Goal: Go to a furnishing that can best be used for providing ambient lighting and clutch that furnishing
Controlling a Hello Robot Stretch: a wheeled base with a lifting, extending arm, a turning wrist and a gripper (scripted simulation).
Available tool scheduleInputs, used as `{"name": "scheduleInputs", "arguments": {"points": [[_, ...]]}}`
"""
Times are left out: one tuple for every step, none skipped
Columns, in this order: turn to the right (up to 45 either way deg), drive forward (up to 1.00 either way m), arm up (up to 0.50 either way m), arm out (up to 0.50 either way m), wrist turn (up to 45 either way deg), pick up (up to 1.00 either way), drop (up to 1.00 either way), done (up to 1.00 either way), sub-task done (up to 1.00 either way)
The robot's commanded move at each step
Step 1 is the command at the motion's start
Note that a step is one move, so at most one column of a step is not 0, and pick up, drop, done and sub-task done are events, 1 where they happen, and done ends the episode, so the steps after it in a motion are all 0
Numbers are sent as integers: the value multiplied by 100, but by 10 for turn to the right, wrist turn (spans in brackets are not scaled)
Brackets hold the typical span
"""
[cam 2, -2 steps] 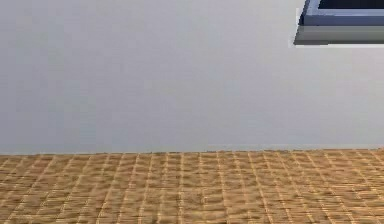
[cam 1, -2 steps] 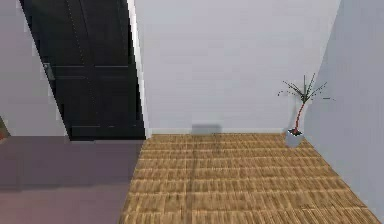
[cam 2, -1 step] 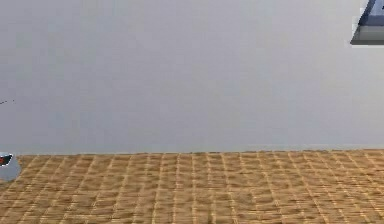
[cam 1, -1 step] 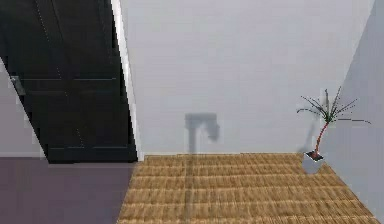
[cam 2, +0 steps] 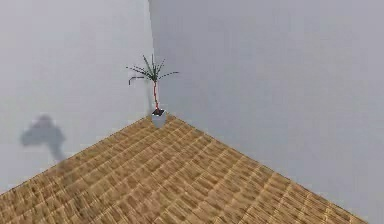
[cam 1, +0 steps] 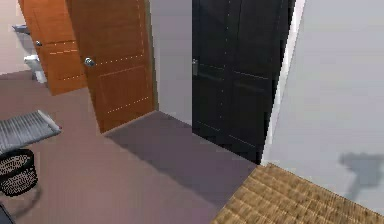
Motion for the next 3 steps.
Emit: {"name": "scheduleInputs", "arguments": {"points": [[0,40,0,0,0,0,0,0,0],[-360,0,0,0,0,0,0,0,0],[-30,0,0,0,0,0,0,0,0]]}}
